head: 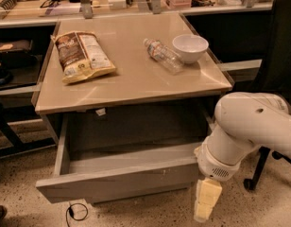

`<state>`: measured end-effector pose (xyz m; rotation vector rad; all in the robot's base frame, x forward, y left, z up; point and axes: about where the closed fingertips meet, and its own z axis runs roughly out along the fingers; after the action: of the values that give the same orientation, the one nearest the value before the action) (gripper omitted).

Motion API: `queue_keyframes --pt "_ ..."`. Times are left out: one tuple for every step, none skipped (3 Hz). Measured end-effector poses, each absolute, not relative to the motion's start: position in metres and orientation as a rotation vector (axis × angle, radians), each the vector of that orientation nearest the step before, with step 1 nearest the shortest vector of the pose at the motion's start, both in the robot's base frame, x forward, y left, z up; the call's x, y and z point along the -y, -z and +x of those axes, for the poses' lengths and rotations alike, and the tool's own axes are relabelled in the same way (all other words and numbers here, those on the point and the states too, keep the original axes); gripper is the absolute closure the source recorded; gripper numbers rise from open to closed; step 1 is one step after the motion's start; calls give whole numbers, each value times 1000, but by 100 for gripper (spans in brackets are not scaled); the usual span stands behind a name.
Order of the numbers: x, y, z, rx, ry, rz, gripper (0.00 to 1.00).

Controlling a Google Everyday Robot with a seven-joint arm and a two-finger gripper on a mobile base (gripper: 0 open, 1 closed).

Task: Open top drawer

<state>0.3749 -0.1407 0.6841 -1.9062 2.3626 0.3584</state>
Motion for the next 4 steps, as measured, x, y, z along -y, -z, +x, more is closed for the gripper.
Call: queue_keyframes --pt "141 -685 374 -2365 -361 -1902 0" --pt "136 -685 383 -2330 -369 -1915 0" --pt "125 -667 396 -2325 -385 -1955 0" --pt "126 -647 387 -2353 -410 -2013 0"
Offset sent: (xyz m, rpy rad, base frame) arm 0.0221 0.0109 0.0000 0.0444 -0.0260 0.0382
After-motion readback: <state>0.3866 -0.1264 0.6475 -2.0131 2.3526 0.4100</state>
